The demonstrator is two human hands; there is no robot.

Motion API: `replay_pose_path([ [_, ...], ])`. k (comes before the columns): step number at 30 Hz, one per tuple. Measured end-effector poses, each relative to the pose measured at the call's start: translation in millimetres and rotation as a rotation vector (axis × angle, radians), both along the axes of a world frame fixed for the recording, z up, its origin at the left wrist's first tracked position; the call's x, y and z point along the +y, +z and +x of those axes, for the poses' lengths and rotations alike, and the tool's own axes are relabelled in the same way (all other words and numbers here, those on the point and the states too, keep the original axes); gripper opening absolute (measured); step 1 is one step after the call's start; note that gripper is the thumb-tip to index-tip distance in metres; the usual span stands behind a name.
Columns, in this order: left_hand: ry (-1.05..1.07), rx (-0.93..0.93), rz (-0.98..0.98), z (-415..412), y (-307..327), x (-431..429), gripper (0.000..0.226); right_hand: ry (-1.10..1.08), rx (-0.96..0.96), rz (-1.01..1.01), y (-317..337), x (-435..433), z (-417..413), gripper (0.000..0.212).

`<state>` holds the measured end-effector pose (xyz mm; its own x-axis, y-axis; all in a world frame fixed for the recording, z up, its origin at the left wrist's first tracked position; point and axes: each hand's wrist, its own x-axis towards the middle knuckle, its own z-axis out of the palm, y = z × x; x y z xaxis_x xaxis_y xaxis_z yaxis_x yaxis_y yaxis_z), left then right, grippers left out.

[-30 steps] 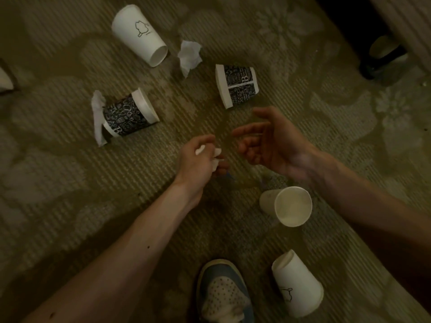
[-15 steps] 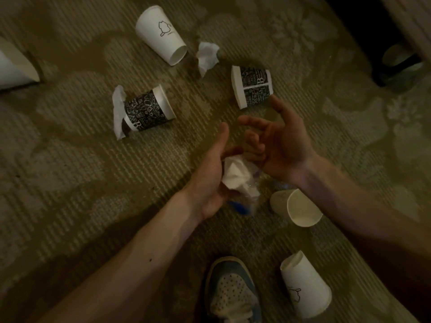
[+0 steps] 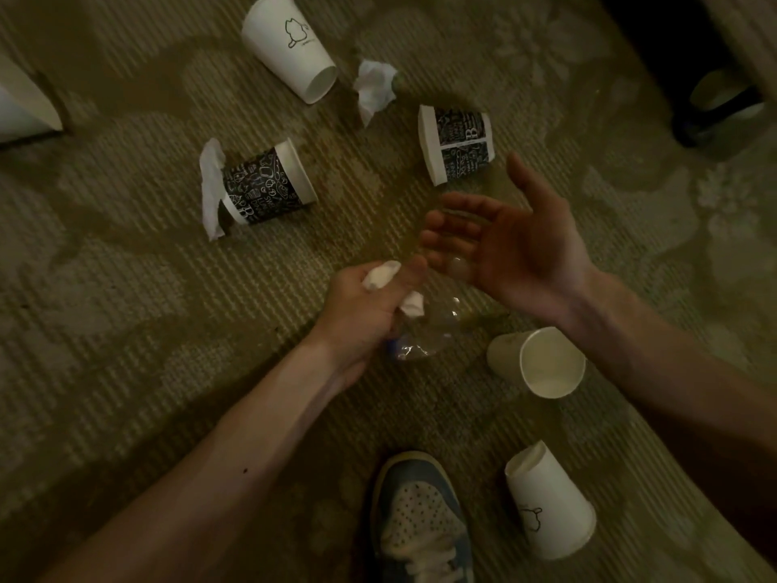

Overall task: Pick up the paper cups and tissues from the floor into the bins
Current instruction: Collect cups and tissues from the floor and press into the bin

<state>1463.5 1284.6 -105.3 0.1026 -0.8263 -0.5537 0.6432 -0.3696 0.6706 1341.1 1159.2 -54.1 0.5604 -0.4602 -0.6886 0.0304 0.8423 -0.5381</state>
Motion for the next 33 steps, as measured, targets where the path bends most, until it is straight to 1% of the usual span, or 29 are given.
replay_pose_path([
  [3, 0.005, -0.100, 0.023, 8.5, -3.2, 1.7, 0.027, 0.002, 0.037, -0.005, -0.1, 2.8, -5.3, 0.056],
  [4, -0.001, -0.139, 0.039, 10.7, -2.9, 1.6, 0.031, 0.007, 0.057, -0.007, -1.3, 5.1, -5.2, 0.051],
  [6, -0.004, -0.185, 0.058, 12.2, -1.0, 1.4, 0.040, -0.001, 0.083, -0.006, -4.0, 10.1, -0.8, 0.032],
  [8, 0.001, -0.211, 0.081, 10.9, 1.5, 0.7, 0.048, -0.025, 0.074, -0.002, -5.1, 15.2, 6.7, 0.023],
  [9, -0.007, -0.204, 0.088, 9.5, 2.9, 0.4, 0.054, -0.032, 0.056, 0.003, -4.8, 17.2, 10.7, 0.023],
  [11, -0.022, -0.111, 0.074, 5.0, 5.1, -0.7, 0.069, -0.055, 0.014, 0.024, -2.9, 20.4, 18.1, 0.023],
  [13, 0.011, -0.014, 0.102, 0.4, 9.7, -3.0, 0.085, -0.071, -0.040, 0.059, -0.2, 22.8, 24.8, 0.017],
  [14, 0.041, 0.003, 0.122, -1.3, 11.8, -4.1, 0.087, -0.074, -0.064, 0.076, 1.2, 24.0, 27.7, 0.014],
  [15, 0.067, 0.021, 0.126, -3.0, 13.1, -4.7, 0.085, -0.076, -0.082, 0.088, 2.1, 25.0, 29.9, 0.014],
  [18, 0.096, 0.158, 0.055, -7.7, 17.9, -6.4, 0.074, -0.094, -0.097, 0.098, 2.6, 27.4, 32.8, 0.015],
  [19, 0.112, 0.136, 0.044, -9.2, 19.4, -6.7, 0.069, -0.103, -0.088, 0.095, 2.3, 27.5, 32.3, 0.015],
  [22, 0.200, -0.025, 0.059, -11.2, 18.4, -7.4, 0.054, -0.111, -0.065, 0.108, 2.3, 27.4, 27.9, 0.020],
  [23, 0.211, -0.054, 0.058, -11.1, 16.2, -7.6, 0.045, -0.106, -0.065, 0.125, 2.3, 27.6, 26.3, 0.022],
  [25, 0.234, -0.058, 0.062, -10.9, 12.9, -8.1, 0.027, -0.092, -0.080, 0.162, 2.8, 27.1, 22.6, 0.026],
  [27, 0.261, -0.030, 0.084, -11.1, 8.2, -8.0, 0.019, -0.071, -0.105, 0.194, 3.5, 26.0, 19.1, 0.031],
  [29, 0.237, 0.098, 0.077, -11.2, 6.5, -8.3, 0.021, -0.051, -0.126, 0.229, 4.5, 24.9, 15.4, 0.036],
  [30, 0.214, 0.183, 0.067, -11.3, 7.6, -8.3, 0.027, -0.044, -0.135, 0.245, 4.7, 24.4, 12.8, 0.038],
  [31, 0.200, 0.226, 0.061, -11.7, 7.8, -8.0, 0.032, -0.042, -0.142, 0.261, 4.9, 24.0, 9.5, 0.040],
  [32, 0.196, 0.223, 0.057, -12.5, 7.5, -7.4, 0.033, -0.043, -0.150, 0.275, 5.4, 23.8, 5.4, 0.042],
  [33, 0.204, 0.165, 0.063, -13.8, 6.4, -6.8, 0.026, -0.040, -0.153, 0.281, 6.2, 23.1, 0.5, 0.044],
])
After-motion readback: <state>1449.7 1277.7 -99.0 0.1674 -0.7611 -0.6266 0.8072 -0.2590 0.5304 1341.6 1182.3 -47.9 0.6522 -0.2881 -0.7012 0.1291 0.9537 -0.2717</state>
